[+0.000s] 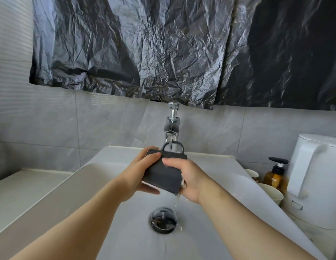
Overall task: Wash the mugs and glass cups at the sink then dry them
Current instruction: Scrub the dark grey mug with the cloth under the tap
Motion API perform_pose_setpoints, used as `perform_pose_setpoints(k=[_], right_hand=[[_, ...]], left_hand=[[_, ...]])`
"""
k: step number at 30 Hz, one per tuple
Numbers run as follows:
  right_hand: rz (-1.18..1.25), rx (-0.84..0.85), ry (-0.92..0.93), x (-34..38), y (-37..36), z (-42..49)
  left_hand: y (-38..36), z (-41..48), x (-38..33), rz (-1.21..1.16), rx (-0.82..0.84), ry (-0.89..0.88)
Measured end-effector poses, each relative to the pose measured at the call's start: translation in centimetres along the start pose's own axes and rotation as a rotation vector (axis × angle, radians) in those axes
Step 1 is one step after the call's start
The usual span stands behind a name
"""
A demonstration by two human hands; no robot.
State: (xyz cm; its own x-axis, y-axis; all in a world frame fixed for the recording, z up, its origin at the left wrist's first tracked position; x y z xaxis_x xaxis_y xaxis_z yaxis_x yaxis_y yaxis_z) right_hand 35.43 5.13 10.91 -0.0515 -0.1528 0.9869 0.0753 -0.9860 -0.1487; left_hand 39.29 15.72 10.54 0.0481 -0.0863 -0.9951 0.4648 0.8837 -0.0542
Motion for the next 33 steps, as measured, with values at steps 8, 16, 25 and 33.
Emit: perform_pose_setpoints(k=[8, 16, 25, 33], right_hand=[[-0.239, 0.113, 0.002, -1.0, -1.3, 0.2], [0.411, -0.059, -0.157, -0.5, 0.5, 0.1], [0.025, -0.173, -0.135, -1.6, -0.4, 0.6], [0.089, -0.289, -0.105, -0.9, 1.6, 0.1]], left_hand=[[0.6, -0.3, 0.6, -0.025, -0.236, 0.201], [-0.6, 0.1, -0.5, 0.007, -0.094, -0.134], [-0.1, 0.3, 1.4, -0.084, -0.221, 0.112], [-1.6, -0.2, 0.8, 0.033, -0.100, 0.074]])
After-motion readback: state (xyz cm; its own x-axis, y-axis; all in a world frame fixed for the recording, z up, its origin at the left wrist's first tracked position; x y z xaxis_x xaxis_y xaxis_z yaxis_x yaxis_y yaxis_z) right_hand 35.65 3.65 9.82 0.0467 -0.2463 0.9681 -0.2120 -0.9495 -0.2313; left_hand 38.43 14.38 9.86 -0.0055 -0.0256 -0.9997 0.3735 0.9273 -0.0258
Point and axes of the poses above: each hand's wrist, its own z-axis towards the middle knuckle, its own y-axis out of the back of the hand, x = y × z, the point moved 6 cm from there along z, towards the middle knuckle, and after that the axes turned 1 degree about y, right-handed, at the moved point
